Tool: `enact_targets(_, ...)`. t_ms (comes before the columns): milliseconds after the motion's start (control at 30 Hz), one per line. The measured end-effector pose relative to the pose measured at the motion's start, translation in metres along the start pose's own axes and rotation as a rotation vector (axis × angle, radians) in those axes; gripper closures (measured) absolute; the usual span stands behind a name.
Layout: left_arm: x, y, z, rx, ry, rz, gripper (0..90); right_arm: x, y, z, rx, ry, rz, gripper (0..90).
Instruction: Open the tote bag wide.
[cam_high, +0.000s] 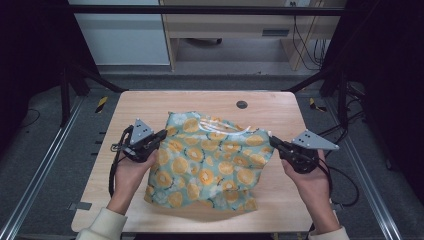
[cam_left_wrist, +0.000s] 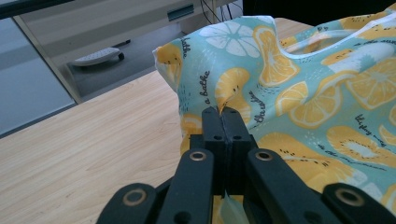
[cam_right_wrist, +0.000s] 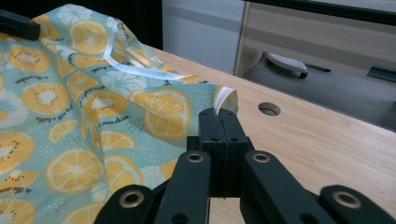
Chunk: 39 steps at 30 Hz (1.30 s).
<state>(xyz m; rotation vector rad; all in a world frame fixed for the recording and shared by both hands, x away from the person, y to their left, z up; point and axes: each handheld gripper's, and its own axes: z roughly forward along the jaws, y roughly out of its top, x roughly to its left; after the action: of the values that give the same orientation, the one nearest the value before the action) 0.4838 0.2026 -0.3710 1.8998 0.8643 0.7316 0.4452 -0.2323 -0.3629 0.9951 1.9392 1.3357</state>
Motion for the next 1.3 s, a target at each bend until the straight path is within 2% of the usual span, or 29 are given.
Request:
enact_targets(233, -0.004, -0.010, -0.009, -0.018, -0.005, 0.000, 90.0, 0.007, -0.009, -0.007, -0.007, 0.011, 0.006, 90.0)
enact_targets(600, -0.009, -0.025, -0.030, -0.061, -0.004, -0.008, 90.0, 0.028, -0.022, -0.024, -0.026, 0.043, 0.003, 90.0)
enact_targets(800, -0.012, -0.035, -0.037, -0.065, -0.017, -0.014, 90.0, 0.035, -0.029, -0.029, -0.020, 0.059, -0.001, 90.0)
enact_targets(1033, -0.015, -0.043, -0.052, -0.069, -0.027, -0.003, 90.0, 0.041, -0.032, -0.034, -0.025, 0.074, -0.007, 90.0)
enact_targets(1300, -0.023, -0.059, -0.070, -0.070, -0.035, 0.013, 90.0, 0.050, -0.048, -0.038, -0.005, 0.102, -0.009, 90.0)
